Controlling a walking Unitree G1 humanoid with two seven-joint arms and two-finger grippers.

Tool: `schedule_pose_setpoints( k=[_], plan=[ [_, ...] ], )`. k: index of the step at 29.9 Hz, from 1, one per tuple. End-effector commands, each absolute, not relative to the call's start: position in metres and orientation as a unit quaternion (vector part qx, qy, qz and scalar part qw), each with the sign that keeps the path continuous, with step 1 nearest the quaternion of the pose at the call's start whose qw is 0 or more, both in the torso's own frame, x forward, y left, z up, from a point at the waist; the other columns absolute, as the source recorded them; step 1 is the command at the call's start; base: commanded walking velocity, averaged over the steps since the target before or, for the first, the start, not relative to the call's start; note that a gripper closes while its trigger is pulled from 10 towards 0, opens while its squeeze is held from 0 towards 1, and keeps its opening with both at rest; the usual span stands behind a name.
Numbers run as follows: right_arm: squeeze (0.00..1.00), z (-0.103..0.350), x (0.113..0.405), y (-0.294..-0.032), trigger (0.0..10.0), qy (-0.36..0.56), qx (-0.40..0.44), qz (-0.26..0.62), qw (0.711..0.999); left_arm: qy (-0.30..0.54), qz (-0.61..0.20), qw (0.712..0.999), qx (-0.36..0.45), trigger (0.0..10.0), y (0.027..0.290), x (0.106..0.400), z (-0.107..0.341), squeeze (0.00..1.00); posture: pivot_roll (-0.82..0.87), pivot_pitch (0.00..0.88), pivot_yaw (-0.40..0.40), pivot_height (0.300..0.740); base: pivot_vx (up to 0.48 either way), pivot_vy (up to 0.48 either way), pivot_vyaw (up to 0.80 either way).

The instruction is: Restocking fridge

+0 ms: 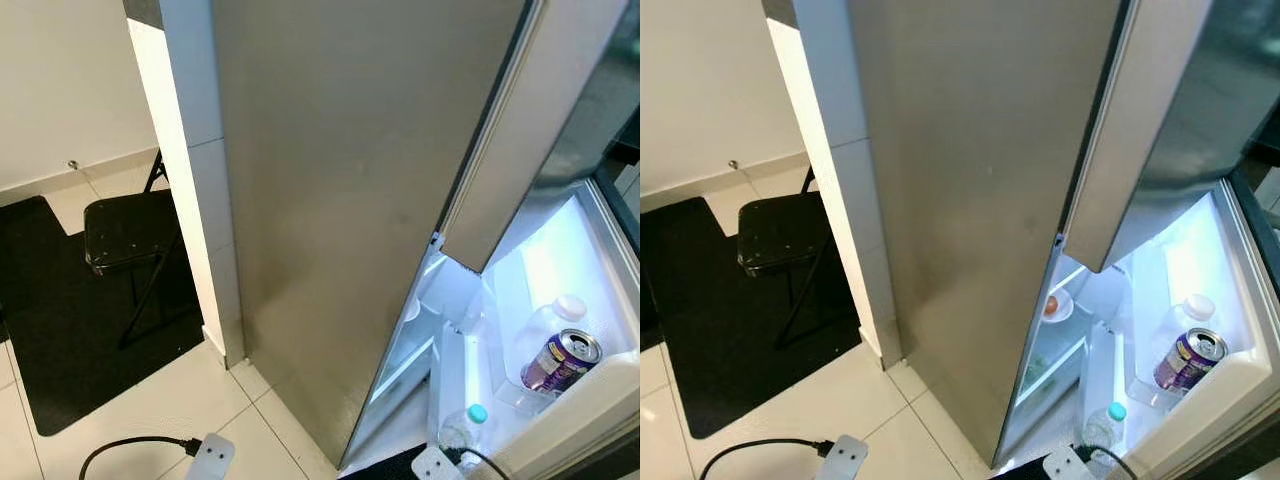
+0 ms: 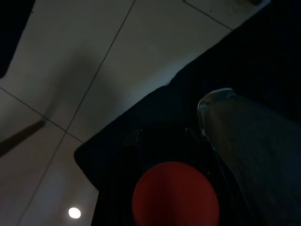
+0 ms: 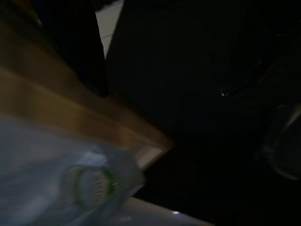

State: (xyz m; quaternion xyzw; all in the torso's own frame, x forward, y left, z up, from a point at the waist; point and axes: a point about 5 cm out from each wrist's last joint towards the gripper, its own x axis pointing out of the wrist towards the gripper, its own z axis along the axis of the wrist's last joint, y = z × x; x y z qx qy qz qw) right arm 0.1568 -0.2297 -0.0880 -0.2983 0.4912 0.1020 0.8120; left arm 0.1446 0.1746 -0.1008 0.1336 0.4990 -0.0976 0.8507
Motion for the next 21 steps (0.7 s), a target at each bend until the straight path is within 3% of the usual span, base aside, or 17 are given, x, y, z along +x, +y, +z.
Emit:
schedule_pose_setpoints(
  k=[1, 4, 6, 9, 14, 18, 21],
  plan=[
    [0.00, -0.086, 0.158, -0.237, 10.0, 0.494, -0.295, 0.081, 0.814, 0.524, -0.101, 0.836, 0.128, 10.0, 0.174, 0.128, -0.107, 0.00, 0.02, 0.047, -0.045, 0.740, 0.000, 0.000, 0.00],
    [0.00, -0.082, 0.162, -0.245, 10.0, 0.491, -0.282, 0.048, 0.823, 0.520, -0.105, 0.836, 0.138, 10.0, 0.181, 0.131, -0.105, 0.00, 0.02, 0.078, -0.026, 0.740, 0.000, 0.000, 0.00],
    [0.00, -0.083, 0.154, -0.253, 10.0, 0.498, -0.260, 0.006, 0.828, 0.526, -0.110, 0.828, 0.163, 10.0, 0.196, 0.127, -0.104, 0.00, 0.02, 0.033, -0.028, 0.740, 0.000, 0.000, 0.00],
    [0.00, -0.087, 0.143, -0.254, 10.0, 0.508, -0.232, -0.017, 0.829, 0.527, -0.085, 0.831, 0.153, 10.0, 0.208, 0.125, -0.103, 0.00, 0.05, 0.054, -0.034, 0.740, 0.000, 0.000, 0.00],
    [0.00, -0.091, 0.133, -0.251, 10.0, 0.523, -0.225, -0.007, 0.822, 0.527, -0.074, 0.831, 0.163, 10.0, 0.218, 0.126, -0.101, 0.00, 0.08, 0.075, -0.070, 0.740, 0.000, 0.000, 0.00],
    [0.00, -0.089, 0.137, -0.254, 10.0, 0.520, -0.242, 0.011, 0.819, 0.507, -0.032, 0.854, 0.116, 10.0, 0.211, 0.137, -0.098, 0.00, 0.08, 0.040, -0.056, 0.740, 0.000, 0.000, 0.00],
    [0.00, -0.084, 0.149, -0.255, 10.0, 0.498, -0.228, 0.002, 0.837, 0.515, -0.056, 0.847, 0.122, 10.0, 0.201, 0.133, -0.102, 0.00, 0.04, 0.051, -0.052, 0.740, 0.000, 0.000, 0.00]
  ],
)
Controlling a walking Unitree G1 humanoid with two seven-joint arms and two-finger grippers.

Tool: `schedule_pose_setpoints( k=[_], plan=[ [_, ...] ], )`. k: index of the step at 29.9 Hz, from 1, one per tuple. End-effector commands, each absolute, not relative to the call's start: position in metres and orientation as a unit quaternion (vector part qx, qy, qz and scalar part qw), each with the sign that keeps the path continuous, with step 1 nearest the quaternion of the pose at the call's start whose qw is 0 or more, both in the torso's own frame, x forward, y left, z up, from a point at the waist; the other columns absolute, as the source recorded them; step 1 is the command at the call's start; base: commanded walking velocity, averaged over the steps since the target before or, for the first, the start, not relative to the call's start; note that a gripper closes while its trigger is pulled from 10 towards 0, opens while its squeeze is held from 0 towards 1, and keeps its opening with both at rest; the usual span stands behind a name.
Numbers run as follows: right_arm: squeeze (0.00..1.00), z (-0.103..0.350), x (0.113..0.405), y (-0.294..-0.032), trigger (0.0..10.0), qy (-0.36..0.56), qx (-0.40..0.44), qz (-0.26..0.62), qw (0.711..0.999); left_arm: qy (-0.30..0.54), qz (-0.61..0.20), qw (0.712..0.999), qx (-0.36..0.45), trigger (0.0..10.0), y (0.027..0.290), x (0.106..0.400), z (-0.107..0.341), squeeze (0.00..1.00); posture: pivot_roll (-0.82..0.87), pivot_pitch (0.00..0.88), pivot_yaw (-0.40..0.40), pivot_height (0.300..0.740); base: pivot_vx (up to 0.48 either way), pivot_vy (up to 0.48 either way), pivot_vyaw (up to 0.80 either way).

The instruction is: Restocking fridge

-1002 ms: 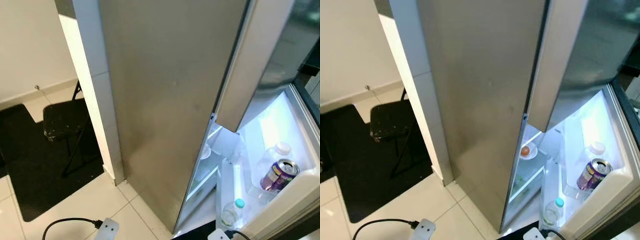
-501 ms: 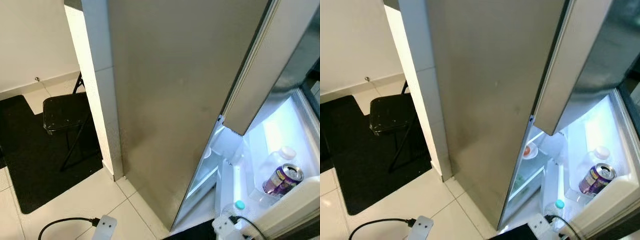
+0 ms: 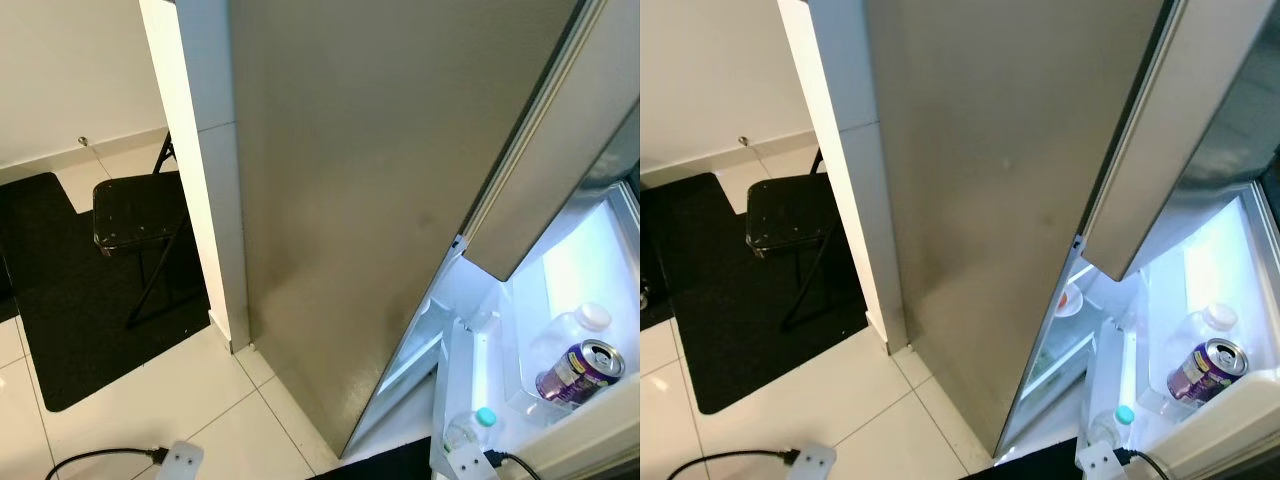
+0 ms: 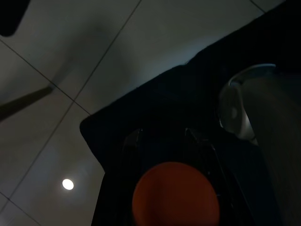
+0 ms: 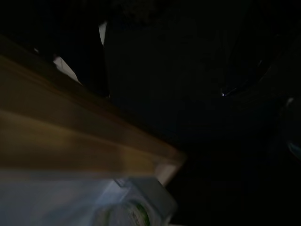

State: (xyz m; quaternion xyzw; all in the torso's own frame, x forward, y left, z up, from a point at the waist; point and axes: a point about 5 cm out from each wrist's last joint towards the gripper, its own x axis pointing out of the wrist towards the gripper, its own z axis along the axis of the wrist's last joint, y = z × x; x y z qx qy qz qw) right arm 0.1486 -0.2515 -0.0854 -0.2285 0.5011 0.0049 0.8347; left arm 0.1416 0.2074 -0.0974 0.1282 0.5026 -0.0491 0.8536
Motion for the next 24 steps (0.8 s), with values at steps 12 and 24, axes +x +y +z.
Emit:
schedule_pose_setpoints(
  k=[12, 24],
  plan=[
    [0.00, -0.038, 0.222, -0.259, 10.0, 0.328, -0.181, -0.035, 0.927, 0.508, -0.109, 0.842, 0.144, 10.0, 0.186, 0.141, -0.101, 0.00, 0.02, 0.046, -0.037, 0.740, 0.000, 0.000, 0.00],
    [0.00, -0.012, 0.242, -0.278, 10.0, 0.259, -0.214, -0.078, 0.939, 0.521, -0.134, 0.830, 0.146, 10.0, 0.178, 0.125, -0.107, 0.00, 0.02, 0.043, -0.055, 0.740, 0.000, 0.000, 0.00]
  ],
)
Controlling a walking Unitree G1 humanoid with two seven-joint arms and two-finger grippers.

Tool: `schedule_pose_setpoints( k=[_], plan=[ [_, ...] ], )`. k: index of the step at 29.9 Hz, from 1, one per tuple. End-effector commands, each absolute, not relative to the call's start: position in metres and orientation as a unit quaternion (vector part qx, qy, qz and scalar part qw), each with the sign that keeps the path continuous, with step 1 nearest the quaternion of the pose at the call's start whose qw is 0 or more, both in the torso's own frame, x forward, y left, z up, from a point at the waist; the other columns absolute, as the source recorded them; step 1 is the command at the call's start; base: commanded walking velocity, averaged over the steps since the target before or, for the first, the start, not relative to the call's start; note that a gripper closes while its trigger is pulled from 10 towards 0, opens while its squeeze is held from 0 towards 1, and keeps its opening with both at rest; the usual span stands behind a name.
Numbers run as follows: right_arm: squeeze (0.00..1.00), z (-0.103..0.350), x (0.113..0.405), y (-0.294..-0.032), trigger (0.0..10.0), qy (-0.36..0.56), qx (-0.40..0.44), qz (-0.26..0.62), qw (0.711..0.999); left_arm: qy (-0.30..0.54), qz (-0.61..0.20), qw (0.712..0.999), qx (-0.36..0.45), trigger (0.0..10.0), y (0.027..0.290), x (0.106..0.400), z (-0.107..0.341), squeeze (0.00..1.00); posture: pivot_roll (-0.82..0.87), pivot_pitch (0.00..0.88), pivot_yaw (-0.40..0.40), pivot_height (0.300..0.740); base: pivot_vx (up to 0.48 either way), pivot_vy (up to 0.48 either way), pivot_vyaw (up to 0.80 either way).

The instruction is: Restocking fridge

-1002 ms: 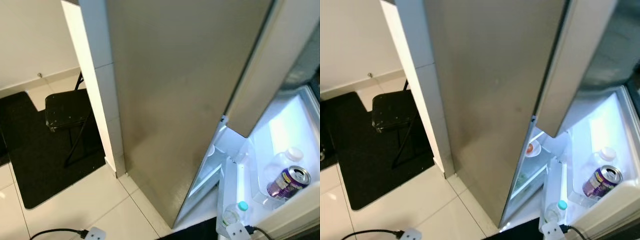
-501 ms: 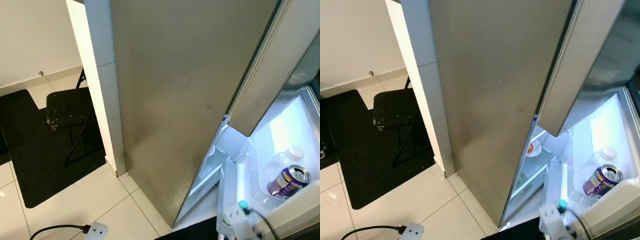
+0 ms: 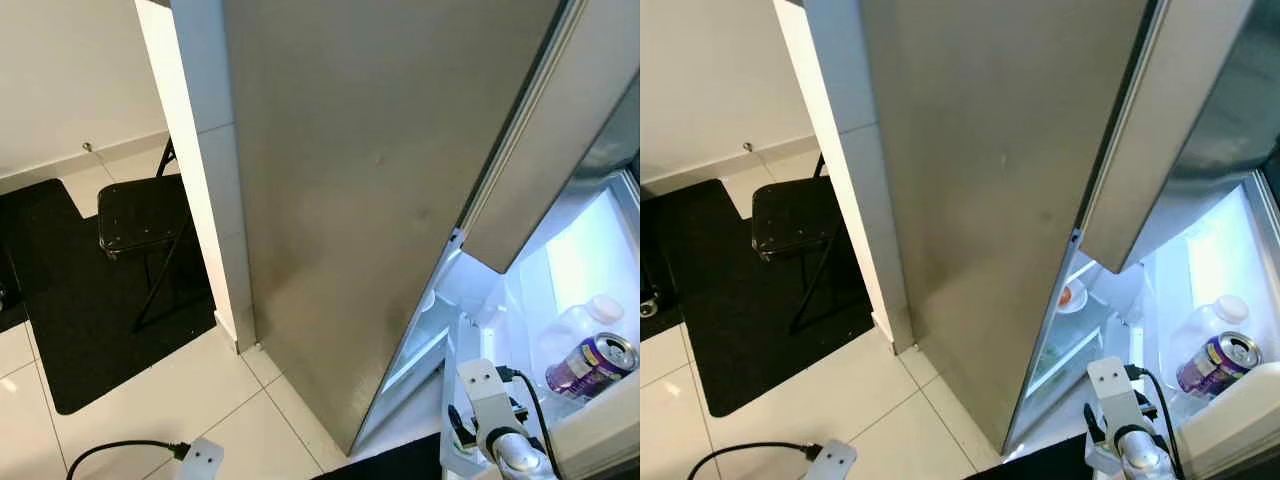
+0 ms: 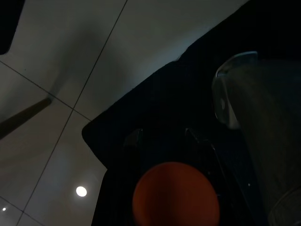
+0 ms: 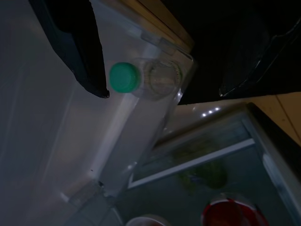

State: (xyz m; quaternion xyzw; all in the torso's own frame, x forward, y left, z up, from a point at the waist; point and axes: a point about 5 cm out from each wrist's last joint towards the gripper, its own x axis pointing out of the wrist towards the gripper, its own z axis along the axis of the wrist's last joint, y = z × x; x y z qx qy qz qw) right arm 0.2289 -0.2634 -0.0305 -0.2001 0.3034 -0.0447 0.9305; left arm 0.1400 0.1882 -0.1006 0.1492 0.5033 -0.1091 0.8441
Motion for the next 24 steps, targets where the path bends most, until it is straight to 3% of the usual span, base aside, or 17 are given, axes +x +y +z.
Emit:
schedule_pose_setpoints(
  k=[1, 7, 24],
  plan=[
    [0.00, -0.013, 0.241, -0.278, 10.0, 0.260, -0.213, -0.076, 0.939, 0.522, -0.135, 0.829, 0.146, 10.0, 0.177, 0.124, -0.107, 0.00, 0.02, 0.043, -0.055, 0.740, 0.000, 0.000, 0.00],
    [0.00, -0.015, 0.236, -0.281, 10.0, 0.266, -0.230, -0.093, 0.932, 0.521, -0.142, 0.829, 0.147, 10.0, 0.174, 0.125, -0.107, 0.00, 0.02, 0.038, -0.054, 0.740, 0.000, 0.000, 0.00],
    [0.00, -0.008, 0.209, -0.332, 10.0, 0.292, -0.276, -0.231, 0.886, 0.517, -0.160, 0.827, 0.154, 10.0, 0.172, 0.127, -0.107, 0.00, 0.01, 0.056, -0.043, 0.740, 0.000, 0.000, 0.00]
  ],
)
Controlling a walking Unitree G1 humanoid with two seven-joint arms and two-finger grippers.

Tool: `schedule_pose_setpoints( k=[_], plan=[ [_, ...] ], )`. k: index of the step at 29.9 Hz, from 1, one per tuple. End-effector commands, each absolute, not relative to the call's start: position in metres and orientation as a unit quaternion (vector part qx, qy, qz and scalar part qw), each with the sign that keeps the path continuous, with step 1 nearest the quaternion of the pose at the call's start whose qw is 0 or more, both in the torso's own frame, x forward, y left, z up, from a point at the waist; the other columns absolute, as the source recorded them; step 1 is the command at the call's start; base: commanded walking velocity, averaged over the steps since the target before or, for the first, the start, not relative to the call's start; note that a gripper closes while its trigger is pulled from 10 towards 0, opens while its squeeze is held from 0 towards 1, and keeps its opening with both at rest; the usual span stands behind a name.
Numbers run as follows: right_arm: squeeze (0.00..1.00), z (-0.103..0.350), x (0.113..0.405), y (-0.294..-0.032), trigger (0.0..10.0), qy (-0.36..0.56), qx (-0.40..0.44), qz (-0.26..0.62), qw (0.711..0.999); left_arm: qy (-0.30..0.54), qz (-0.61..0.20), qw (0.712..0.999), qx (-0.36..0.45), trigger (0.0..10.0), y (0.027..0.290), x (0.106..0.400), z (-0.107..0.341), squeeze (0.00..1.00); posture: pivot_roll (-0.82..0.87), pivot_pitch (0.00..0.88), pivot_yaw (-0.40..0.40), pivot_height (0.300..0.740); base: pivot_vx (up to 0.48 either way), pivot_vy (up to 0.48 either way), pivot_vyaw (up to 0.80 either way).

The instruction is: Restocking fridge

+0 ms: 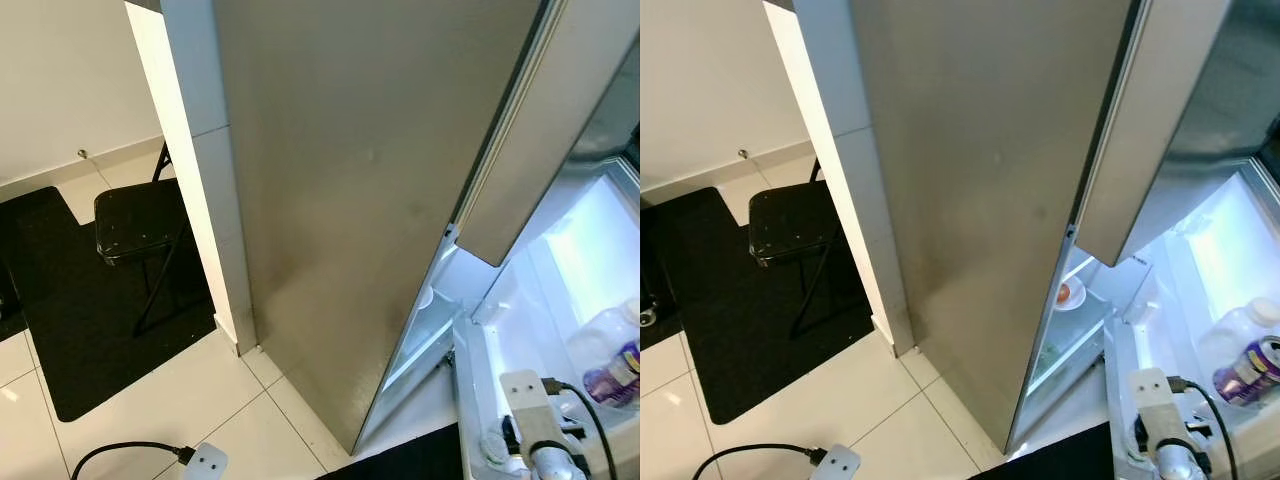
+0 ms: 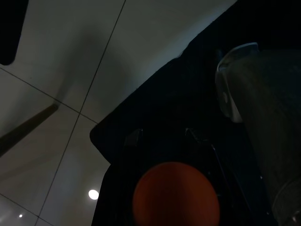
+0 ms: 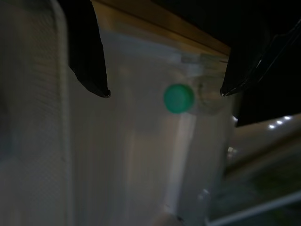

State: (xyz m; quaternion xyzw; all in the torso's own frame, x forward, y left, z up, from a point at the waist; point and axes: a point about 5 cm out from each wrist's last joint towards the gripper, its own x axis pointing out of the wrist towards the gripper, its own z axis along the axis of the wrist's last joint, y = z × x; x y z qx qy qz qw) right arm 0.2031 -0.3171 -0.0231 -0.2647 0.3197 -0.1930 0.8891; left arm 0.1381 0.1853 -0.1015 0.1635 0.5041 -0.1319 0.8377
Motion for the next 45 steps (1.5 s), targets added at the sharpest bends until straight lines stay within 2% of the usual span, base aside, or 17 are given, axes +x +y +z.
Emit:
schedule_pose_setpoints(
  k=[1, 8, 19, 27, 32, 38, 45],
  plan=[
    [0.00, -0.008, 0.209, -0.332, 10.0, 0.292, -0.276, -0.231, 0.886, 0.517, -0.160, 0.827, 0.154, 10.0, 0.172, 0.127, -0.107, 0.00, 0.01, 0.056, -0.043, 0.740, 0.000, 0.000, 0.00],
    [0.00, -0.008, 0.191, -0.351, 10.0, 0.308, -0.282, -0.272, 0.867, 0.519, -0.167, 0.824, 0.155, 10.0, 0.170, 0.123, -0.108, 0.00, 0.01, 0.060, -0.042, 0.740, 0.000, 0.000, 0.00],
    [0.00, -0.004, 0.198, -0.343, 10.0, 0.271, -0.313, -0.241, 0.878, 0.517, -0.172, 0.823, 0.159, 10.0, 0.170, 0.125, -0.107, 0.00, 0.00, 0.064, -0.038, 0.740, 0.000, 0.000, 0.00],
    [0.00, -0.012, 0.205, -0.322, 10.0, 0.266, -0.344, -0.162, 0.886, 0.517, -0.175, 0.823, 0.157, 10.0, 0.167, 0.124, -0.108, 0.00, 0.00, 0.065, -0.044, 0.740, 0.000, 0.000, 0.00],
    [0.00, -0.018, 0.201, -0.317, 10.0, 0.278, -0.346, -0.145, 0.884, 0.518, -0.176, 0.822, 0.158, 10.0, 0.167, 0.122, -0.108, 0.00, 0.00, 0.064, -0.045, 0.740, 0.000, 0.000, 0.00],
    [0.00, -0.040, 0.182, -0.304, 10.0, 0.336, -0.359, -0.094, 0.866, 0.518, -0.176, 0.821, 0.161, 10.0, 0.168, 0.122, -0.108, 0.00, 0.00, 0.064, -0.045, 0.740, 0.000, 0.000, 0.00],
    [0.00, -0.062, 0.154, -0.292, 10.0, 0.405, -0.326, -0.054, 0.853, 0.516, -0.178, 0.822, 0.161, 10.0, 0.167, 0.124, -0.108, 0.00, 0.00, 0.064, -0.045, 0.740, 0.000, 0.000, 0.00]
  ],
)
